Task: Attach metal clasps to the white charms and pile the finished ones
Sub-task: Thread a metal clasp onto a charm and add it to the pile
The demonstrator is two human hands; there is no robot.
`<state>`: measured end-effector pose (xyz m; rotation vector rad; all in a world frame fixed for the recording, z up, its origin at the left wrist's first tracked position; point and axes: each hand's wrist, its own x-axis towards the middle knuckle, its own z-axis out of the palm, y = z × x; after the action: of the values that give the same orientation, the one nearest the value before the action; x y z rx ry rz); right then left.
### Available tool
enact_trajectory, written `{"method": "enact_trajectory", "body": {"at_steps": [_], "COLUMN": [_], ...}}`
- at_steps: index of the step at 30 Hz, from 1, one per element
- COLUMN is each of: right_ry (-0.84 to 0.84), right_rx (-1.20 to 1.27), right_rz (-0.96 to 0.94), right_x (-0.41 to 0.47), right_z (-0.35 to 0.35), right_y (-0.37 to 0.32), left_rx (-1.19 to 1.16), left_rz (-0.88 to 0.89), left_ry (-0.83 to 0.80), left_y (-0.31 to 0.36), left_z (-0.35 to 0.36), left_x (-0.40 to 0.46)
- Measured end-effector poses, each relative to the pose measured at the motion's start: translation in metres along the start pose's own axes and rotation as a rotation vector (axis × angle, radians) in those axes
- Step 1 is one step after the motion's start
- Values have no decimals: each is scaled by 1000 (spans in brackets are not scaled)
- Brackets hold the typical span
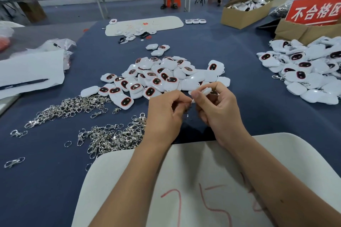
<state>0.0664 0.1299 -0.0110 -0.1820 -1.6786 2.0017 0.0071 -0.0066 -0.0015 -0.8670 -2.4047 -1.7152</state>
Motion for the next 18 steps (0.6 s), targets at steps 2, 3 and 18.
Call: {"method": "enact_trajectory", "body": {"at_steps": [2,3,18], "right_ry": [-12,-27,-133], "right_rx": [71,90,186], "right_rz": [2,-3,44], "right_x": [1,1,1], "right_z": [1,1,2], "right_y": [-3,-4,-3], "left_rx": [-246,-373,-1024], "left_rz": [-101,-166,-513], "left_ry": [94,143,98], "left_y": [7,10,15], "left_z": [6,11,13], "left_x": [-2,-4,-6]}}
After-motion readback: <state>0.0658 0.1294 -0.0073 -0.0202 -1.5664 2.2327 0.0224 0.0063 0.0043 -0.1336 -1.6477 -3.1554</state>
